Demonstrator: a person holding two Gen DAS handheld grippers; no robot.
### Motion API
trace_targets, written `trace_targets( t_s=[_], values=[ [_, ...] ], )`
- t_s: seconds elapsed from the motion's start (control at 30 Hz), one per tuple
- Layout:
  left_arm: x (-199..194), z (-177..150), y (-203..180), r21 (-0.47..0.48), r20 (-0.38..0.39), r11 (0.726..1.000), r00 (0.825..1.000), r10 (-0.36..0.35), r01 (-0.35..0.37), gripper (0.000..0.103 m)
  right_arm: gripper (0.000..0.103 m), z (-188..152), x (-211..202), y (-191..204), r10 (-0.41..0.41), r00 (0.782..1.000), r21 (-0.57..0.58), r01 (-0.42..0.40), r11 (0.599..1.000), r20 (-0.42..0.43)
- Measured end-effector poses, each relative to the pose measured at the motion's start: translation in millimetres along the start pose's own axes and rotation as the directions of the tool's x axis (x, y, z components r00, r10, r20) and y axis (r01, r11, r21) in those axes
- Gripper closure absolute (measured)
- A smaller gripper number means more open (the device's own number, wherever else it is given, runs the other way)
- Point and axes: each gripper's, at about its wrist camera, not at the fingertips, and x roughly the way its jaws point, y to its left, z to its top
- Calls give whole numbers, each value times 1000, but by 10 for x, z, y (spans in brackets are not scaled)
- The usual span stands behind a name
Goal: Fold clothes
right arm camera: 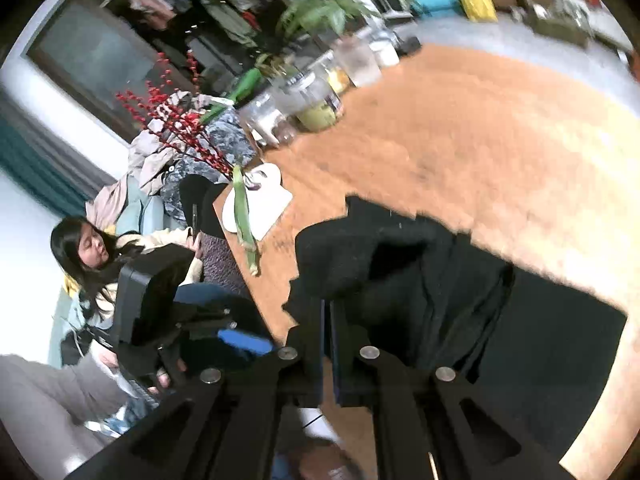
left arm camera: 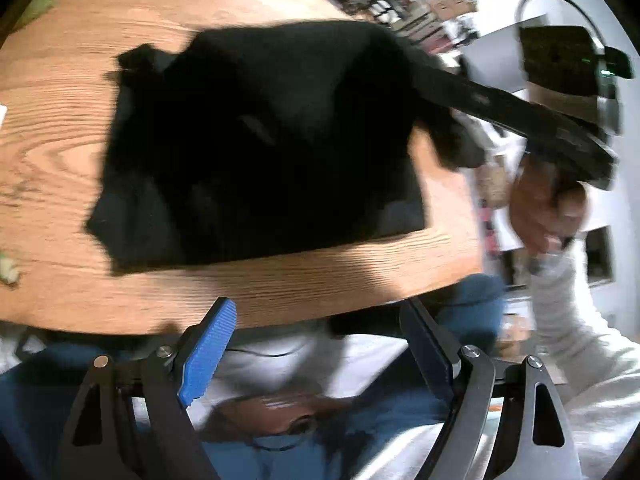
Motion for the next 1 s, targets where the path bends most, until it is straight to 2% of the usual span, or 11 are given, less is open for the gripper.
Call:
trace_targets(
  t_s=[0.07,0.2,0.27,0.37,0.5,0.6,0.77,0.83,0.87,0.93,1.0],
  values=[
    [-11,92,-110,26,15,999,999,-48,48,19,99,118,63,10,-10,1000,-53,12,999,23],
    [-64,286,-177,47,54,999,998,-20,18,19,99,423,60,53,-74,992,-159,89,983,100],
    [-91,319,-151,36,72,999,997,5,-7,19,100,583,32,165,-124,982,-251,158,955,144],
    [-129,307,18,-3,87,999,996,33,-33,19,99,587,6,444,-232,950,-438,303,846,210],
    [-225,268,292,-81,114,996,992,54,-45,18,99,150,178,777,-261,945,-647,325,690,197],
    [-204,276,384,-125,105,992,994,40,-26,18,100,-58,327,735,-251,956,-642,290,710,154],
    [-122,337,165,-69,89,995,993,82,-76,18,99,-403,575,663,-232,969,-628,230,743,81],
    [-203,403,101,-45,104,994,989,107,-102,18,97,-403,589,561,-205,979,-575,181,798,24],
    [-265,445,77,-34,116,993,986,119,-115,18,93,-420,618,513,-203,979,-550,167,818,-4],
    [-406,575,30,-12,147,990,979,138,-138,18,92,-454,676,419,-197,978,-496,142,857,-61],
    [-499,733,36,-12,172,986,971,167,-167,18,71,-531,742,355,-199,975,-458,131,879,-102]
  ],
)
